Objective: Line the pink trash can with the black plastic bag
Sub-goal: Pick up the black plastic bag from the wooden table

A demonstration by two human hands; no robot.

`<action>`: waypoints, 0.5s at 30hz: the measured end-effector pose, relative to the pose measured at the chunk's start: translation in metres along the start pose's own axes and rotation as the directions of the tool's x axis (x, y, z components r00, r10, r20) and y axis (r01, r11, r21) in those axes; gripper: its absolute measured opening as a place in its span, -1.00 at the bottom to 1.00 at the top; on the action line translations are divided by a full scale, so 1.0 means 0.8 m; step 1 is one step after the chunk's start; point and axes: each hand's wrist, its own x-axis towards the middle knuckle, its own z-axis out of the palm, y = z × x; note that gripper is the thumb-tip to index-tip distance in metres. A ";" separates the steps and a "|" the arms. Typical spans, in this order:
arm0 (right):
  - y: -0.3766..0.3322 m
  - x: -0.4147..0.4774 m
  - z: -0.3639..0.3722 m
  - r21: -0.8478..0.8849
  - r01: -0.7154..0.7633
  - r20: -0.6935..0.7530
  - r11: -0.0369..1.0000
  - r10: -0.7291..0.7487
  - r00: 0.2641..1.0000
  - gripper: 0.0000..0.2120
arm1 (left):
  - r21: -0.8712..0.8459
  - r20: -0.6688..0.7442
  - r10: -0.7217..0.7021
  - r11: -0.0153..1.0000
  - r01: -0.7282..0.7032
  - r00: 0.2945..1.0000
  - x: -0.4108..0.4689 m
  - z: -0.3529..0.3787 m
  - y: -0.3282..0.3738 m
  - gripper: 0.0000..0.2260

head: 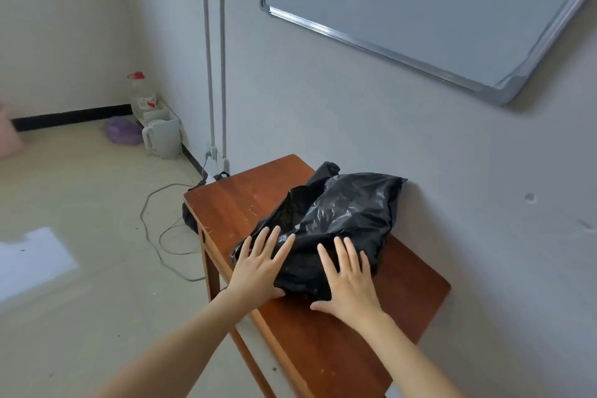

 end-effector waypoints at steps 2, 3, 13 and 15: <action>-0.007 0.015 0.002 -0.053 0.075 0.006 0.996 -0.074 0.997 0.11 | 0.073 0.040 -0.026 0.997 0.023 0.999 0.019 0.010 -0.003 -0.08; -0.012 0.023 0.005 -0.083 0.100 -0.013 0.992 -0.101 0.995 0.10 | 0.091 0.032 -0.041 0.995 0.038 0.999 0.025 0.014 -0.005 -0.13; -0.038 0.108 -0.039 -0.270 0.263 -0.337 0.926 -0.347 0.875 -0.70 | 0.078 -0.227 -0.073 0.993 0.092 0.971 0.015 -0.037 -0.070 -0.68; -0.061 0.122 -0.049 -0.296 0.307 -0.364 0.904 -0.404 0.839 -0.72 | 0.106 -0.287 -0.051 0.991 0.084 0.957 -0.005 -0.055 -0.089 -0.66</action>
